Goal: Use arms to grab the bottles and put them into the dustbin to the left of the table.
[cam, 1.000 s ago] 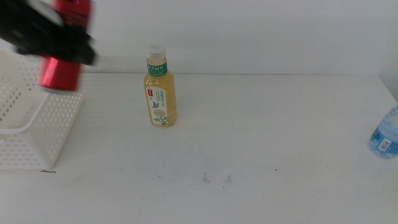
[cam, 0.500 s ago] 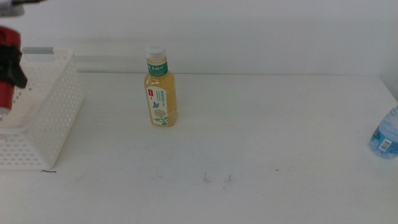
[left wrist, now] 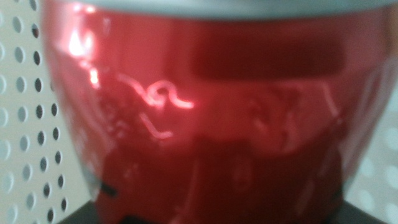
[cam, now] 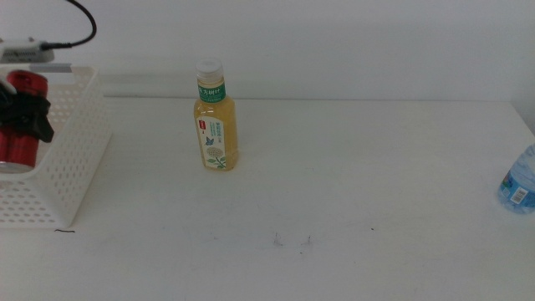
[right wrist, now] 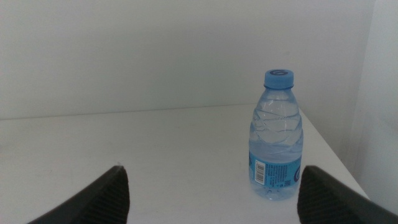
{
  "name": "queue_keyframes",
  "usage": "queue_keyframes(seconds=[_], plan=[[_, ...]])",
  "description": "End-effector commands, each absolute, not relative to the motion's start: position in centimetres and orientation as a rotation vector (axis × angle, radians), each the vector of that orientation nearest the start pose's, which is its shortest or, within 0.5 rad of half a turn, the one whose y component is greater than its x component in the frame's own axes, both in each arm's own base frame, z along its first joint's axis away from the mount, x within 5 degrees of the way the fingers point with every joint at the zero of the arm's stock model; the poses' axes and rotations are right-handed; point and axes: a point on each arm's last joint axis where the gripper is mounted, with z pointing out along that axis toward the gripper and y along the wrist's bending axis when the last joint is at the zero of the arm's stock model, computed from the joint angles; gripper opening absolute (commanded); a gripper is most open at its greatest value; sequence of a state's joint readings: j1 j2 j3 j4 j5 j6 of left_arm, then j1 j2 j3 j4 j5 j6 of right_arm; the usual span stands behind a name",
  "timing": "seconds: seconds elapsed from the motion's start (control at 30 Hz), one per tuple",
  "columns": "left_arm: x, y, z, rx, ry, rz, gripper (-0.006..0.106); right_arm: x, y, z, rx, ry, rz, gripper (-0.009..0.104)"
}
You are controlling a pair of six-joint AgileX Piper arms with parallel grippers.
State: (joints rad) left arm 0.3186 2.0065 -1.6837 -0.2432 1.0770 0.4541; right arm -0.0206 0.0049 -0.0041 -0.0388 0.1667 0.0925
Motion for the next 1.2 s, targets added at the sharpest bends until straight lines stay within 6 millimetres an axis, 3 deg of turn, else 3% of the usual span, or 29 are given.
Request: queue_keyframes(seconds=[0.0, 0.1, 0.2, 0.47, 0.6, 0.8, 0.93, 1.03, 1.17], plan=[[41.6, 11.7, 24.1, 0.100, 2.777, -0.139, -0.002, 5.6, -0.2, 19.9, 0.063, 1.639, 0.006, 0.088], [41.8, 11.8, 23.7, 0.133, 2.778, -0.122, 0.001, 5.6, -0.2, 19.9, 0.063, 1.639, 0.006, 0.088], [42.0, 11.7, 23.5, 0.150, 2.784, -0.081, 0.015, 5.6, -0.2, 19.9, 0.063, 1.639, 0.006, 0.088], [42.2, 11.9, 22.7, 0.156, 2.798, -0.068, 0.094, 5.6, -0.2, 19.9, 0.063, 1.639, 0.006, 0.088], [41.8, 11.5, 24.1, 0.145, 2.777, -0.102, 0.094, 5.6, -0.2, 19.9, 0.063, 1.639, 0.006, 0.088], [39.1, 9.5, 31.5, 0.155, 2.587, -0.192, 0.094, 5.6, -0.2, 19.9, 0.063, 1.639, 0.006, 0.088], [35.7, 6.6, 35.1, 0.223, 2.394, -0.326, 0.094, 5.6, -0.2, 19.9, 0.063, 1.639, 0.006, 0.088], [33.0, 4.1, 35.8, 0.217, 2.264, -0.318, 0.094, 5.6, -0.2, 19.9, 0.063, 1.639, 0.006, 0.088], [28.8, 0.2, 34.7, 0.198, 2.114, -0.224, 0.094, 5.6, -0.2, 19.9, 0.063, 1.639, 0.006, 0.088]])
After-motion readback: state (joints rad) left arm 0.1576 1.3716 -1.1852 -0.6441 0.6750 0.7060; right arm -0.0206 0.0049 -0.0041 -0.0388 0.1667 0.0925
